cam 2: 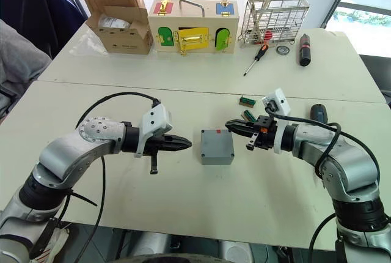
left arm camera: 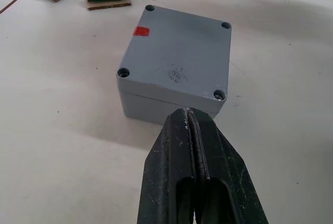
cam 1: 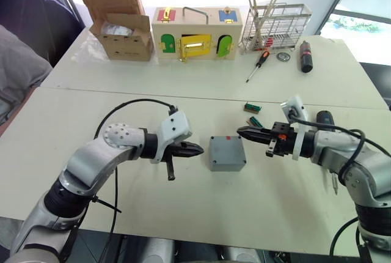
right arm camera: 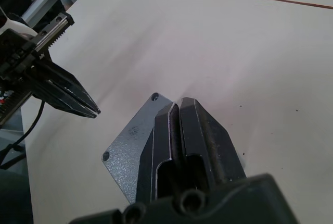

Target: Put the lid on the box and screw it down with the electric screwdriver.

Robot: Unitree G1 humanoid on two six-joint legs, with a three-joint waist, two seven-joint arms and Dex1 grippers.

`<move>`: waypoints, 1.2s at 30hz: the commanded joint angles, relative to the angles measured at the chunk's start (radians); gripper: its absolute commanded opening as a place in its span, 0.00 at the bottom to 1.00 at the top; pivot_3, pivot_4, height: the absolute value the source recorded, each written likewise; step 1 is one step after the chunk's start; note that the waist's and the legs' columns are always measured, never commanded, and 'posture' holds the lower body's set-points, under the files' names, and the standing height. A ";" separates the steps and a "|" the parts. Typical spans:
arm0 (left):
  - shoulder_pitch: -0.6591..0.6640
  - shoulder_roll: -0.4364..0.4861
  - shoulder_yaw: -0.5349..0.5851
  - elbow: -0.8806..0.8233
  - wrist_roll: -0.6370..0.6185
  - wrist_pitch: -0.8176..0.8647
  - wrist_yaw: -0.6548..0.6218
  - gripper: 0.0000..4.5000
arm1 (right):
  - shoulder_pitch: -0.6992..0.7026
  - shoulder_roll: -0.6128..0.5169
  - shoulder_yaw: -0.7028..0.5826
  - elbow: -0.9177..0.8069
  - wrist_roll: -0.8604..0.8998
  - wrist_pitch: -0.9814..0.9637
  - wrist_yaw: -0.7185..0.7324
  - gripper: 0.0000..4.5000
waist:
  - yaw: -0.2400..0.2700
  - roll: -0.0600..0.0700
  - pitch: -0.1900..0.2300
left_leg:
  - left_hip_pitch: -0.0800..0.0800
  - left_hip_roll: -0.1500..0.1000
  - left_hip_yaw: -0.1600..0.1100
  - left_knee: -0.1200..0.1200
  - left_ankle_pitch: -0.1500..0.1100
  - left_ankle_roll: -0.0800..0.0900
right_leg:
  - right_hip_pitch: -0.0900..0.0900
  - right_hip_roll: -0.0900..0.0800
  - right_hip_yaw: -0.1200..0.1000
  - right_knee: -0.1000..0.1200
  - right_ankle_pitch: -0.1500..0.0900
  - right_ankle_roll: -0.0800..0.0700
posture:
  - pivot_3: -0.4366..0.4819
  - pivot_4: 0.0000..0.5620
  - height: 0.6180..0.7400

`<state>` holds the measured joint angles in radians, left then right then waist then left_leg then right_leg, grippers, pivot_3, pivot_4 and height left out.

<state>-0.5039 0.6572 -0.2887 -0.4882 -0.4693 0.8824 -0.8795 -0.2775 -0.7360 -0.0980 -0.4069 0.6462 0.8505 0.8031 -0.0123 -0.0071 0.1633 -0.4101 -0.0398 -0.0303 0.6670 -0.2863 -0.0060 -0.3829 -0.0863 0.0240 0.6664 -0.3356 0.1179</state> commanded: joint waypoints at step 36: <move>-0.019 -0.009 0.006 -0.035 -0.018 -0.001 0.026 0.00 | -0.003 -0.030 0.039 0.045 -0.102 -0.101 0.047 0.62 | 0.000 0.000 0.000 | 0.000 0.000 0.000 0.000 0.000 0.000 | 0.000 0.000 0.000 0.000 0.000 0.000 | 0.48 0.27 1.00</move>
<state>-0.5064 0.6484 -0.2886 -0.4976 -0.4836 0.8902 -0.8489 -0.2771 -0.7502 -0.0363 -0.3491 0.5405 0.7631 0.8425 -0.0123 -0.0071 0.1633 -0.4101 -0.0398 -0.0303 0.6671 -0.2863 -0.0061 -0.3829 -0.0863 0.0239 0.6664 -0.3356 0.1179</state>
